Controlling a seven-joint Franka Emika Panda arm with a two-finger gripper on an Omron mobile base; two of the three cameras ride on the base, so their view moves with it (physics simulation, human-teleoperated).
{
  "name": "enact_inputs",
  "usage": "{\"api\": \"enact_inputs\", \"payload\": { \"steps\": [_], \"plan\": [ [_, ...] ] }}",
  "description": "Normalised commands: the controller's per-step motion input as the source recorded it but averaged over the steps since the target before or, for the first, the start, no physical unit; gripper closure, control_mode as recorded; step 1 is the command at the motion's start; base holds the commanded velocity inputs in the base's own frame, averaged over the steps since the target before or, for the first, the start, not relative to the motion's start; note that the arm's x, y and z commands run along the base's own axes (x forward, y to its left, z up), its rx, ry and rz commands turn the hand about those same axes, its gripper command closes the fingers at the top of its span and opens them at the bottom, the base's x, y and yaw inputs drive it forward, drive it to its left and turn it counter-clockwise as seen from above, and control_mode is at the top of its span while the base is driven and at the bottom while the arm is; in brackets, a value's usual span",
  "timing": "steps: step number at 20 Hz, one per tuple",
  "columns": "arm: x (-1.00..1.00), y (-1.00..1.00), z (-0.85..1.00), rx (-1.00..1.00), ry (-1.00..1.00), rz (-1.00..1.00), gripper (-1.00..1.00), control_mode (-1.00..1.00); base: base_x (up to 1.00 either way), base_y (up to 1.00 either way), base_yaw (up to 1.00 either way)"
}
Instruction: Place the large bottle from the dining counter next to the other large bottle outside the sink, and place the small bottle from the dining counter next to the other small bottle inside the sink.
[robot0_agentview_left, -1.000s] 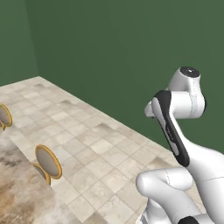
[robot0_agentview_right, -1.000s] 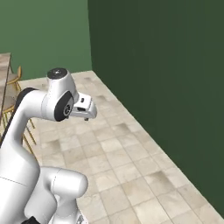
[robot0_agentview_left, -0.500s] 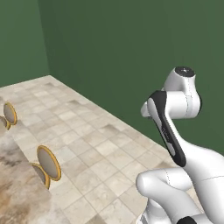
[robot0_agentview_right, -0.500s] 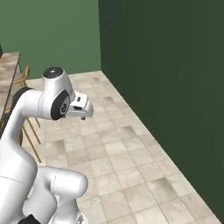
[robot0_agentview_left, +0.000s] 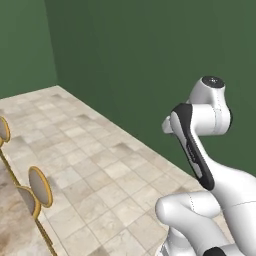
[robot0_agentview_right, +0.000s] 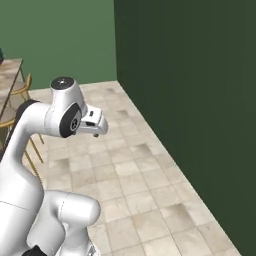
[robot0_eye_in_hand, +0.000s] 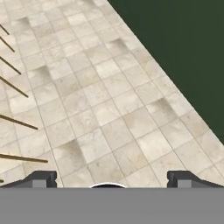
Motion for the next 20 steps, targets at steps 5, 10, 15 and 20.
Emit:
{"api": "enact_inputs", "payload": {
  "steps": [5,10,15,20],
  "plan": [
    [0.00,0.00,0.00,0.00,0.00,0.00,-1.00,1.00,0.00,-0.03,0.37],
    [0.00,0.00,0.00,0.00,0.00,0.00,-1.00,1.00,0.20,-0.01,0.43],
    [0.00,0.00,0.00,0.00,0.00,0.00,-1.00,1.00,0.10,-0.20,0.40],
    [0.00,0.00,0.00,0.00,0.00,0.00,-1.00,1.00,-0.15,-0.59,0.28]
  ]
}}
